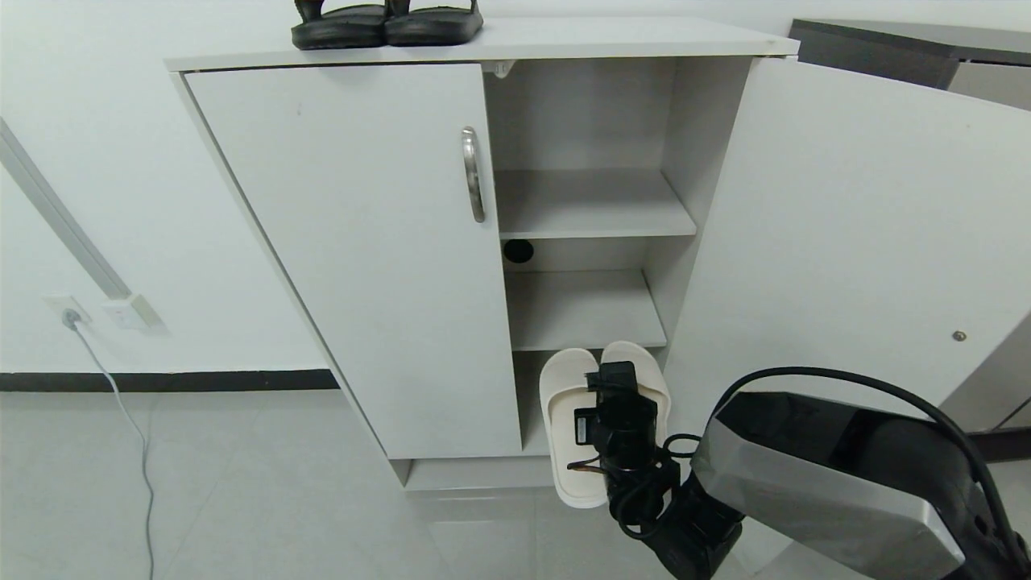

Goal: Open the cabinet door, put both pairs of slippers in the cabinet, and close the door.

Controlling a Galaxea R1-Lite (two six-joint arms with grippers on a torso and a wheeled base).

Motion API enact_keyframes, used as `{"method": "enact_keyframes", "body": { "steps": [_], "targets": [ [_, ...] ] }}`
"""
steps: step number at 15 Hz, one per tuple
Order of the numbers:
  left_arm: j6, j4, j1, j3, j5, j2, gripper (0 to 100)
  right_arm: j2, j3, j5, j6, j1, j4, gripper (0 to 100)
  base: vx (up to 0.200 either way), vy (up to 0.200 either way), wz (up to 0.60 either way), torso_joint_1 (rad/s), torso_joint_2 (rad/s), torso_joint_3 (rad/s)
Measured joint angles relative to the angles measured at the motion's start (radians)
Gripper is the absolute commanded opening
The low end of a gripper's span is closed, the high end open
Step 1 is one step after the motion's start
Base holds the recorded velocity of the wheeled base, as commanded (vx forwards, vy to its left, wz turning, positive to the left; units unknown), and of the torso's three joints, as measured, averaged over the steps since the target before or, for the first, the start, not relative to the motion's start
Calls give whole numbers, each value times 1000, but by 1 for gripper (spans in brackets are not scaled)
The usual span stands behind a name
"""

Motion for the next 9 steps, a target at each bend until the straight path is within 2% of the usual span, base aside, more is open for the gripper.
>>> {"method": "enact_keyframes", "body": {
  "steps": [2, 9],
  "targets": [
    [0, 0, 0, 0, 0, 0, 0, -3, 1, 0, -2, 1, -1, 0, 0, 0, 0, 0, 0, 0],
    [0, 1, -1, 0, -1, 0, 0, -6, 1, -1, -4, -1, -7, 0, 200, 0, 0, 0, 2, 2]
  ]
}}
